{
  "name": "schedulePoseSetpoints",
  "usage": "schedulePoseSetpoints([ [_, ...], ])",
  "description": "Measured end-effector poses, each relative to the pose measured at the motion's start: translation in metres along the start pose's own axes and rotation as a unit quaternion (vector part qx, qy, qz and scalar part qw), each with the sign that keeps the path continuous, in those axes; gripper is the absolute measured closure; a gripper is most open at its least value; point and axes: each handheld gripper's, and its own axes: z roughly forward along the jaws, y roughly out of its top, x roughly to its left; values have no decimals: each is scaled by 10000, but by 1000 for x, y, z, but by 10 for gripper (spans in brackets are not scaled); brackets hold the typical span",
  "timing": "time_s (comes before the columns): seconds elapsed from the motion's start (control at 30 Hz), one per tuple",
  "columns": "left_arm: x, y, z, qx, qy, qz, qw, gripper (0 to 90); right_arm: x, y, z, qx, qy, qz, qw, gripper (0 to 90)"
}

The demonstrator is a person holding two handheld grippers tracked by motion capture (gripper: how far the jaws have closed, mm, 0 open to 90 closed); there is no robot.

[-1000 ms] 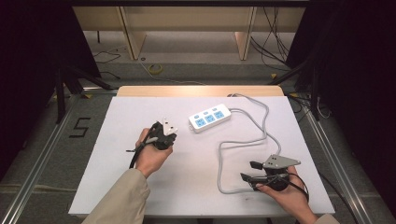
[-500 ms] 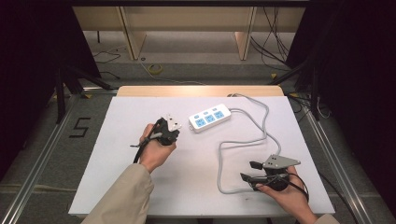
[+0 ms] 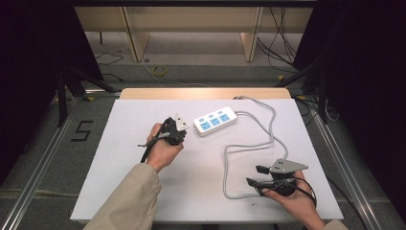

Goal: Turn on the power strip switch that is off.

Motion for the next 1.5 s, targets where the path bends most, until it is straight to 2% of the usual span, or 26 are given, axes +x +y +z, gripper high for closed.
schedulePoseSetpoints([
  [0.73, 10, 14, 12, 41, 75, 65, 9999, 899, 0, 0, 0, 10, 15, -12, 10000, 389],
  [1.5, 20, 22, 27, 229, 92, 74, 9997, 898, 0, 0, 1, 39, 30, -14, 10000, 389],
])
